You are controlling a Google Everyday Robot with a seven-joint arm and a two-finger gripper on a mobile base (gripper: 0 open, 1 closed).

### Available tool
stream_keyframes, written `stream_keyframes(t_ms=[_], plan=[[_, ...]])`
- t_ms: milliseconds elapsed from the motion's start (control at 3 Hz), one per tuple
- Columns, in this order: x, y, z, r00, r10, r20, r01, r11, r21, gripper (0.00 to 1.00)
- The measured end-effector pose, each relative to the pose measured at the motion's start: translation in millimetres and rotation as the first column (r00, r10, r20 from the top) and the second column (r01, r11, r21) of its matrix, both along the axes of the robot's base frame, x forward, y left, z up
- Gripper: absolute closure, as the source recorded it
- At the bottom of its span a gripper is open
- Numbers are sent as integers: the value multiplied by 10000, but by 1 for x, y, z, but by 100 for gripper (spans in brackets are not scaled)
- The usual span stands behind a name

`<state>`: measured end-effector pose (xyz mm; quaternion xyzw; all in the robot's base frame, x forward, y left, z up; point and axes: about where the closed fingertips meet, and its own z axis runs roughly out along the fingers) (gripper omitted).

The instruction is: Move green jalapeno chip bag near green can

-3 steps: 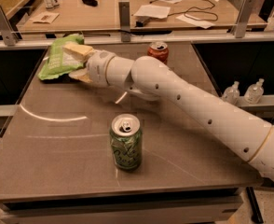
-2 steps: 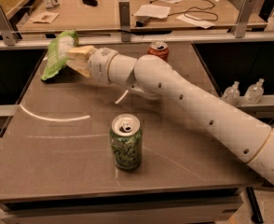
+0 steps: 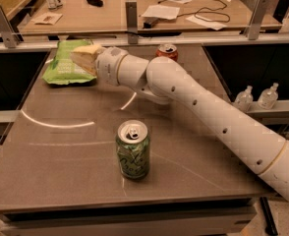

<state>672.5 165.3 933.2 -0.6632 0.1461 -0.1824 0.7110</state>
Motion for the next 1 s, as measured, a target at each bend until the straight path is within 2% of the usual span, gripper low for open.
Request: stream_keyframes(t_ms=[333,667,1000], plan=[[0,-1,6,9997,189,127,-188,9998,-40,95],[0,5,13,9984,543,-130,-549,9969,-561,77],[4,0,4,9983,483,-325,-507,9958,-759,54]])
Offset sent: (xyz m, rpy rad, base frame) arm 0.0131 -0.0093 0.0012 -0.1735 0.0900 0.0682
